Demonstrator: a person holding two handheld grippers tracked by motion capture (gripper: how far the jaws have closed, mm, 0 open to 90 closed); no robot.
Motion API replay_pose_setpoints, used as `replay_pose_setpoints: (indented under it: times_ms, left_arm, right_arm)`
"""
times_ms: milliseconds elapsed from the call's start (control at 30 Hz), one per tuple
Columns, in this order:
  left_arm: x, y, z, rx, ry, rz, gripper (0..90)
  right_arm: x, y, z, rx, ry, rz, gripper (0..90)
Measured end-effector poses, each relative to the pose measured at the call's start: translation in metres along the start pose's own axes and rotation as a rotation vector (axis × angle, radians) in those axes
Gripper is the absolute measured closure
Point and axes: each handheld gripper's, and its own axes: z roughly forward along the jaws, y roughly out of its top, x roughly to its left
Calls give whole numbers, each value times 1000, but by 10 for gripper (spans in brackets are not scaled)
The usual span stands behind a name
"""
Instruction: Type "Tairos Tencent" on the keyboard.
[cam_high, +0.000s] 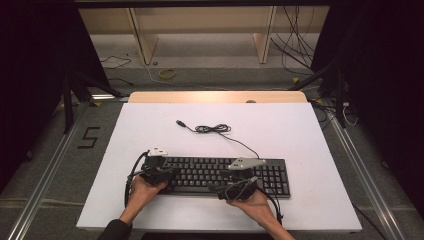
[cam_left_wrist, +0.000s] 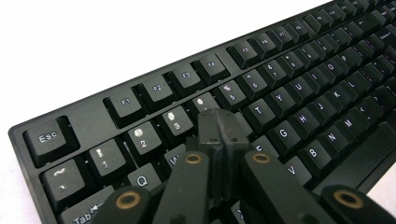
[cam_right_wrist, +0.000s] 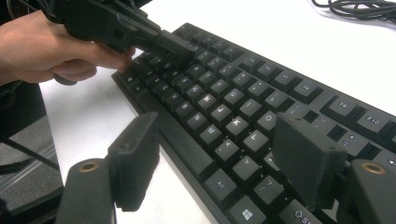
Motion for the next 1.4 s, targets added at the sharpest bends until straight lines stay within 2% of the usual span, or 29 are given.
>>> replay_pose_setpoints:
  times_ms: [133,333,533,733,967,1133,1400]
  left_arm:
    - [1,0,-2,-6,-4,-6,889]
    - [3,2,-9,-40,-20,-20,887]
    - [4,2,-17,-72,-44,-35,833]
    - [5,0,-25,-91,-71,-46,736]
    - [2,-3,-32,-109,-88,-51,552]
    - [-1,-6,-37,-122,-102,-48,481]
    - [-4,-10,-41,-146,-108,-46,430]
  right_arm:
    - [-1,0,0,-3,-1,2,329]
    - [-1,0,-1,-9,-2,1,330]
    - [-1,1,0,-11,-2,2,345]
    - [1,4,2,-11,-2,-8,396]
    - [2,7,6,-4,-5,-17,471]
    - [4,9,9,-2,1,-25,522]
    - [6,12,16,5,16,-33,573]
